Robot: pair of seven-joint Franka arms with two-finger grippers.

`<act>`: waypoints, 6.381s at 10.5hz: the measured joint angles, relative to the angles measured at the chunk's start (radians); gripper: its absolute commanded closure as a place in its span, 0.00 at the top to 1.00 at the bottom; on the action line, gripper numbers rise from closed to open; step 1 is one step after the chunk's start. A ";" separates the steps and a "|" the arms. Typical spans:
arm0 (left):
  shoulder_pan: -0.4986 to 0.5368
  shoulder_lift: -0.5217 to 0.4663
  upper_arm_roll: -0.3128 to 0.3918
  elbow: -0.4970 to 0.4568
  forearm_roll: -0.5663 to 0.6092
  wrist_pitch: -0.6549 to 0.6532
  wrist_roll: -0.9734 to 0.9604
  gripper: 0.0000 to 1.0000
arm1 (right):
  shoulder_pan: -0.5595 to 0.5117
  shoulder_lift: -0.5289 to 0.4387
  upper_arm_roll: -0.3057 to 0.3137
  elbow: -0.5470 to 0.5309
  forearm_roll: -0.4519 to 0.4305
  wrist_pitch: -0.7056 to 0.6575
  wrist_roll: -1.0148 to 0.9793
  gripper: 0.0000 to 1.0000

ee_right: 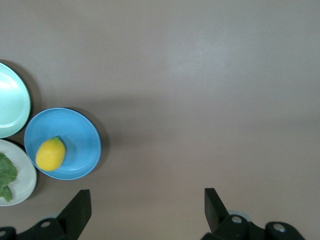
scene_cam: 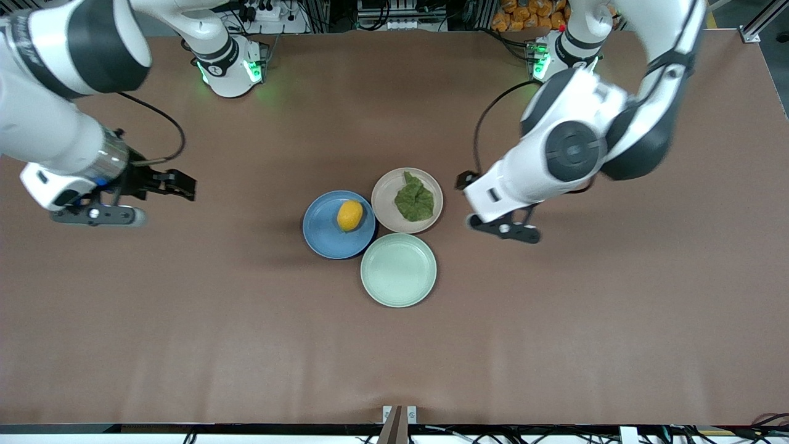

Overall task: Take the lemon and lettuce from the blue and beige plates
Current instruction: 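Reach the right gripper to the lemon while the left gripper reaches the lettuce, then close the right gripper on the lemon while the left gripper grasps the lettuce, then lift the lemon with the right gripper while the left gripper lifts the lettuce, then lower the lemon onto the table while the left gripper lowers the lettuce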

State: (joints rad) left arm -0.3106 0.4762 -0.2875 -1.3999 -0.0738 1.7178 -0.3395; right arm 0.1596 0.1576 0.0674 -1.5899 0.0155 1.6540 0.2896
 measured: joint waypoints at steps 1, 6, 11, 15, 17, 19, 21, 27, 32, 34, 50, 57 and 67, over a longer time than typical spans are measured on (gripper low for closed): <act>-0.017 0.016 -0.001 -0.047 0.000 0.083 -0.034 1.00 | 0.014 0.019 0.028 -0.001 0.000 0.026 0.053 1.00; -0.111 0.168 -0.002 -0.163 -0.008 0.368 -0.101 1.00 | 0.074 0.160 0.130 -0.008 0.000 0.192 0.298 1.00; -0.145 0.256 -0.002 -0.175 -0.048 0.474 -0.158 1.00 | 0.146 0.311 0.179 -0.172 0.000 0.582 0.547 1.00; -0.172 0.288 -0.002 -0.208 -0.050 0.539 -0.222 1.00 | 0.146 0.328 0.246 -0.313 0.000 0.753 0.641 1.00; -0.175 0.290 -0.003 -0.243 -0.073 0.599 -0.237 1.00 | 0.146 0.329 0.259 -0.345 0.000 0.780 0.666 1.00; -0.175 0.290 -0.002 -0.258 -0.112 0.617 -0.238 1.00 | 0.146 0.335 0.268 -0.355 -0.003 0.783 0.680 0.98; -0.175 0.290 -0.002 -0.258 -0.142 0.620 -0.238 1.00 | 0.146 0.353 0.274 -0.366 -0.031 0.820 0.727 0.95; -0.175 0.285 -0.003 -0.258 -0.146 0.622 -0.276 0.10 | 0.149 0.400 0.278 -0.368 -0.093 0.856 0.799 0.77; -0.150 0.250 0.001 -0.251 -0.146 0.574 -0.276 0.00 | 0.151 0.418 0.283 -0.367 -0.120 0.878 0.801 0.10; -0.133 0.232 0.001 -0.251 -0.146 0.542 -0.276 0.00 | 0.151 0.418 0.285 -0.367 -0.135 0.879 0.801 0.00; 0.482 0.008 0.023 -0.231 -0.039 0.160 0.054 0.00 | -0.218 0.109 -0.014 -0.306 -0.019 0.413 -0.328 0.00; 0.492 0.100 0.018 -0.232 0.012 0.210 0.061 1.00 | -0.215 0.355 -0.049 -0.422 -0.009 0.817 -0.353 0.00; 0.497 -0.069 0.013 -0.150 0.096 0.200 0.087 1.00 | -0.212 0.282 -0.068 -0.059 -0.023 0.293 -0.358 1.00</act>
State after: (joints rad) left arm 0.1860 0.4076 -0.2742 -1.5497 0.0219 1.9174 -0.2523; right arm -0.0525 0.4399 -0.0003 -1.6489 -0.0078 1.9472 -0.0682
